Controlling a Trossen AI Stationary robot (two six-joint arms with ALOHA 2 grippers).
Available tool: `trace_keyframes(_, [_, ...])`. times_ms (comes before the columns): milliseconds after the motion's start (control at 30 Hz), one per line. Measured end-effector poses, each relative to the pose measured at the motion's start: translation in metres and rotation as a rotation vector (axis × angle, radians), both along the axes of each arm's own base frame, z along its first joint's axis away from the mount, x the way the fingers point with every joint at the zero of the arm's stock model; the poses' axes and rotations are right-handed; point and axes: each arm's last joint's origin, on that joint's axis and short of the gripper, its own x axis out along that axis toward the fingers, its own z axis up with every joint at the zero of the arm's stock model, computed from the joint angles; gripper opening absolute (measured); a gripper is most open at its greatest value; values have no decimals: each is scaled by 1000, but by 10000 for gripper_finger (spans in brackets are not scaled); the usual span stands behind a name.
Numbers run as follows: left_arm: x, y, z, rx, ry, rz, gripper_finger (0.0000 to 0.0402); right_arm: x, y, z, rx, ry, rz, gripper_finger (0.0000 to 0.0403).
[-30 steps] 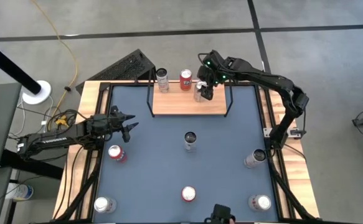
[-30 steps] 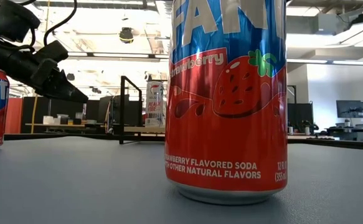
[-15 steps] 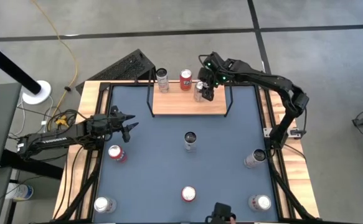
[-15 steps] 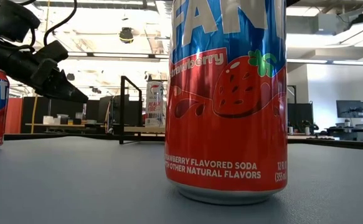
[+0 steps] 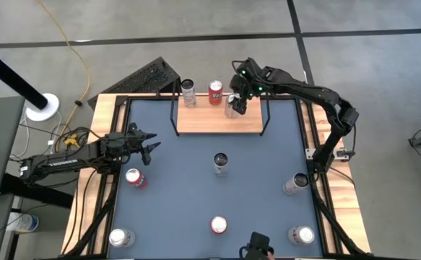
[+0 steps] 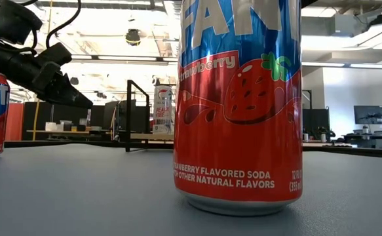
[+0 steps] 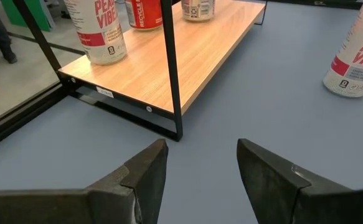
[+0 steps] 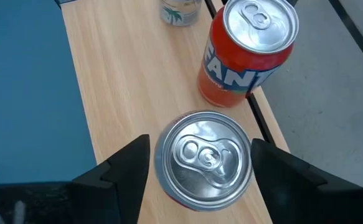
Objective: Place canned beverage on shelf
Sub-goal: Put the top red-silver soda can on the shelf
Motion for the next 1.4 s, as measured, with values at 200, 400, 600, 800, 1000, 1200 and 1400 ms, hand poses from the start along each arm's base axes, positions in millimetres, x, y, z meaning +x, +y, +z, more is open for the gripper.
trace_keyframes(200, [0,0,0,0,0,0,184,0,0,0,12,-4,-19,214])
trace_keyframes(400, [0,0,0,0,0,0,184,-1,0,-1,26,-2,-33,187])
trace_keyframes(600, [0,0,0,0,0,0,184,-2,1,-1,40,10,-38,180])
trace_keyframes(800, [0,0,0,0,0,0,184,1,5,-4,72,13,-65,180])
trace_keyframes(1000, [0,0,0,0,0,0,184,5,11,-4,4,63,-116,180])
trace_keyframes(1200, [0,0,0,0,0,0,184,9,17,-4,42,45,-182,180])
trace_keyframes(1400, [0,0,0,0,0,0,184,11,19,-5,96,16,-262,180])
